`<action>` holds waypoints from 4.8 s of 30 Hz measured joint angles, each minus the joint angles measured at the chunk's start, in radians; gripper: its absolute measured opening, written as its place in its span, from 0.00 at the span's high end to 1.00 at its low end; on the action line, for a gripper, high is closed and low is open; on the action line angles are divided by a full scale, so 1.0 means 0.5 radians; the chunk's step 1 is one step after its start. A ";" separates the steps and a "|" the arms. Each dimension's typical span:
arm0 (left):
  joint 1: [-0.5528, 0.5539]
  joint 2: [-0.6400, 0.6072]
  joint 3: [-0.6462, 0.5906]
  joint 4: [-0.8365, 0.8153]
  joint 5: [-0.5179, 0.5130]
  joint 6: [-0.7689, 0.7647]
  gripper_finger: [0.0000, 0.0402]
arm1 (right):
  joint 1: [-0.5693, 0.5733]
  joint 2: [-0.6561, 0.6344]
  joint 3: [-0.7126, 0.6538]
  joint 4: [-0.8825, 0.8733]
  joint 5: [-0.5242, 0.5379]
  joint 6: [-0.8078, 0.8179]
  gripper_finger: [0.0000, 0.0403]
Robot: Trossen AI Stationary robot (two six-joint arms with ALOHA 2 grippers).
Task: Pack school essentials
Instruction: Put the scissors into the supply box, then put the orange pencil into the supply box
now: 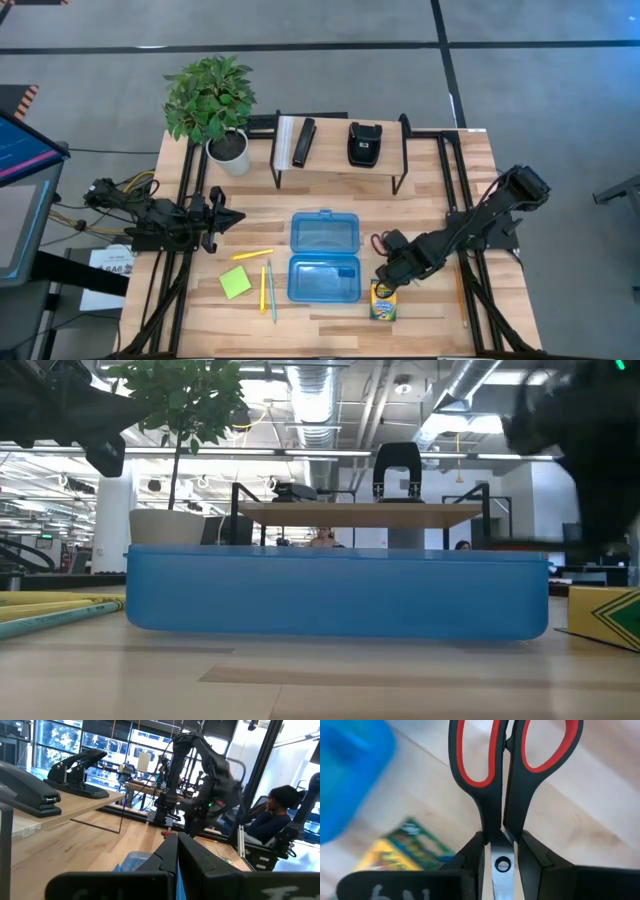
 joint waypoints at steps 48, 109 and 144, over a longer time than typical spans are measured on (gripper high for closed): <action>0.001 0.014 0.000 -0.008 -0.022 0.004 1.00 | -0.304 1.052 1.184 0.487 -0.259 -2.209 0.76; 0.000 0.014 0.000 0.020 0.069 -0.030 1.00 | 0.730 -0.295 -0.556 0.096 -0.825 1.416 0.45; 0.000 0.014 0.000 0.018 0.070 -0.031 1.00 | 0.699 0.466 -0.408 -0.019 -1.600 -0.934 0.83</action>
